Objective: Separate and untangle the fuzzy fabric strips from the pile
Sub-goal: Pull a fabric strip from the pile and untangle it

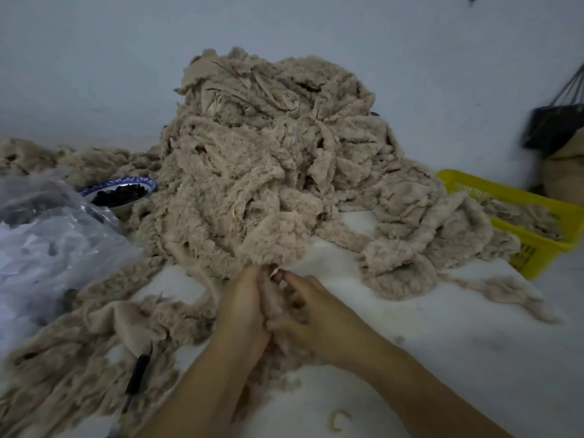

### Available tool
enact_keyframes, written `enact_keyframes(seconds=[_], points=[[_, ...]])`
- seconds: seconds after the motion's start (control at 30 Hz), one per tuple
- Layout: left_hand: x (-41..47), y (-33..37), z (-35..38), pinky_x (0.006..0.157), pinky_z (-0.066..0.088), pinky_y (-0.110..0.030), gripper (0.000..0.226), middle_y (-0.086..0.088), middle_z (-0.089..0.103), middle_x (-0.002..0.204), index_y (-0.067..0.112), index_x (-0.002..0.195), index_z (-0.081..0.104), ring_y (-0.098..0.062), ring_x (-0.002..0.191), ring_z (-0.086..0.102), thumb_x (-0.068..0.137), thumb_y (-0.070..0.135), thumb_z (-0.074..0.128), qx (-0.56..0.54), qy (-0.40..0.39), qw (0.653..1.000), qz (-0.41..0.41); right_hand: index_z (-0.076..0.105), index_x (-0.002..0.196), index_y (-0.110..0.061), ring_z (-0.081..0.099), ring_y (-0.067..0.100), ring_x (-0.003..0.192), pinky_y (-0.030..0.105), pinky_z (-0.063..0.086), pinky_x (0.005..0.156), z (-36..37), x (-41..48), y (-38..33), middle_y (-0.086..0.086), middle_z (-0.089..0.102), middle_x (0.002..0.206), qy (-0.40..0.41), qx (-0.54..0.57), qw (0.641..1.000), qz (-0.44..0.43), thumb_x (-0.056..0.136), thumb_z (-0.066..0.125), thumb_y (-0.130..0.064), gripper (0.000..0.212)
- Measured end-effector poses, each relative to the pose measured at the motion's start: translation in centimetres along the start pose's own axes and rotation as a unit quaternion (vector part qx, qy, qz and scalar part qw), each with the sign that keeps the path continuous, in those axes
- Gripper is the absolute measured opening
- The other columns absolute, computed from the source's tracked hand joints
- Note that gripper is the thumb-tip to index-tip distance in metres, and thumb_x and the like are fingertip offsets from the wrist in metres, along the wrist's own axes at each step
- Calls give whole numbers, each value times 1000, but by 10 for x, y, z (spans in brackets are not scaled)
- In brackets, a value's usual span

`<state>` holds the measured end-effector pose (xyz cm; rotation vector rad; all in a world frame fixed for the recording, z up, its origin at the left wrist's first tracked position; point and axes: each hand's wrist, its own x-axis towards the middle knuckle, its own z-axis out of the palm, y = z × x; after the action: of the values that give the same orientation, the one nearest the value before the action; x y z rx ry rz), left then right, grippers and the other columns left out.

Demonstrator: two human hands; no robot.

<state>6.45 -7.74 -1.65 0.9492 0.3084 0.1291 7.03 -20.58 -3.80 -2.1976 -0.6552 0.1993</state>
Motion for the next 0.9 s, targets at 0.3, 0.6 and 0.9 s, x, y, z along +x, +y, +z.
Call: enact_keyframes(seconds=[0.3, 0.6, 0.9], points=[[14, 3, 0, 64, 47, -26, 25, -2, 59, 68, 10, 80, 68, -12, 62, 56, 99, 10, 52, 30, -33, 999, 26, 67, 104, -14, 55, 10, 44, 21, 40, 40, -66, -1, 24, 0, 65, 61, 203, 452, 846, 194, 98, 60, -25, 15], [33, 28, 31, 54, 45, -22, 29, 5, 65, 72, 19, 93, 71, -9, 57, 58, 103, 33, 48, 183, -13, 983, 27, 61, 97, -10, 43, 8, 39, 20, 33, 35, -103, 6, 43, 0, 56, 55, 285, 573, 749, 171, 103, 45, -13, 18], [59, -6, 71, 88, 38, -14, 38, 4, 58, 140, 20, 136, 58, -10, 122, 55, 99, 25, 56, 664, -278, 687, 100, 61, 113, -20, 46, 4, 100, 4, 36, 81, -79, 8, 56, -1, 47, 125, 505, 42, 861, 48, 96, 44, -25, 25]])
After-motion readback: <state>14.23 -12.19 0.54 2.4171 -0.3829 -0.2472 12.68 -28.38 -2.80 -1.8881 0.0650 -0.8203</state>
